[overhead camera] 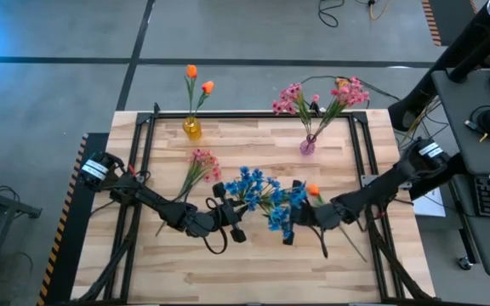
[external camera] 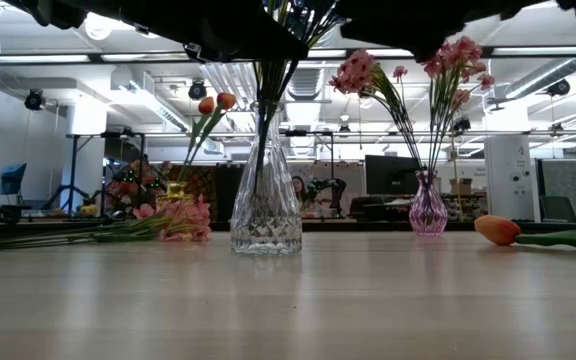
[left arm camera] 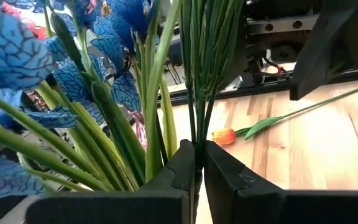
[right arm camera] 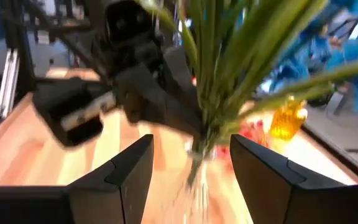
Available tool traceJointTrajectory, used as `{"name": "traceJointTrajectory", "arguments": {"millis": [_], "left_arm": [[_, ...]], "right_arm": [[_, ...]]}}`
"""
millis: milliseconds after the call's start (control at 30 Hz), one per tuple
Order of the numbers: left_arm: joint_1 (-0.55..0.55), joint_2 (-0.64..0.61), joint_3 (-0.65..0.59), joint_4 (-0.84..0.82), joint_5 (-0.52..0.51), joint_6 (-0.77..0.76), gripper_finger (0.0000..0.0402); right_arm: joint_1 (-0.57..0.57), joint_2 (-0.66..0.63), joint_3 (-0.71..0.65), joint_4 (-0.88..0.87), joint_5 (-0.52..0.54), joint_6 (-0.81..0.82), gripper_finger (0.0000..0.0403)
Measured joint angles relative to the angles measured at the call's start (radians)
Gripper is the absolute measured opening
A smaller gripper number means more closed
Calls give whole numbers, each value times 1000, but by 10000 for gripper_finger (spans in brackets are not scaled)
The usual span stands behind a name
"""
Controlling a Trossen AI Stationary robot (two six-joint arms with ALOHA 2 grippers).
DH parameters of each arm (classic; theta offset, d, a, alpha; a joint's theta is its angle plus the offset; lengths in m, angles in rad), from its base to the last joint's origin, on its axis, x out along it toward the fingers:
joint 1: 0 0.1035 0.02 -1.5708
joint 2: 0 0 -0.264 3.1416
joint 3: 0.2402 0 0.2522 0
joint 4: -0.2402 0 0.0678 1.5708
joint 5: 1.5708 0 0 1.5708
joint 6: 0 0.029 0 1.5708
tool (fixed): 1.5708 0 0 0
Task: Sort flowers into vase by color
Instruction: Put the blue flowers into the transparent vase
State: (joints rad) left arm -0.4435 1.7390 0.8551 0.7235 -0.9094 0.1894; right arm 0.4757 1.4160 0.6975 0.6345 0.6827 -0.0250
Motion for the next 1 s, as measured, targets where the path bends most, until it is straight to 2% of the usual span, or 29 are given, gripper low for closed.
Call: {"name": "traceJointTrajectory", "arguments": {"millis": [200, 400, 567, 767, 1000], "left_arm": [[0, 0, 0, 0, 1, 0, 4], [0, 0, 0, 1, 1, 0, 4], [0, 0, 0, 1, 1, 0, 4], [0, 0, 0, 1, 0, 0, 4], [0, 0, 0, 0, 1, 9, 4]], "right_arm": [[-14, 74, 0, 224, -1, -129, 206], [-29, 77, 0, 240, -13, -144, 206], [-54, 77, 0, 259, -83, -132, 200], [-81, 77, 0, 267, -134, -131, 171], [-93, 77, 0, 269, -141, -132, 132]]}}
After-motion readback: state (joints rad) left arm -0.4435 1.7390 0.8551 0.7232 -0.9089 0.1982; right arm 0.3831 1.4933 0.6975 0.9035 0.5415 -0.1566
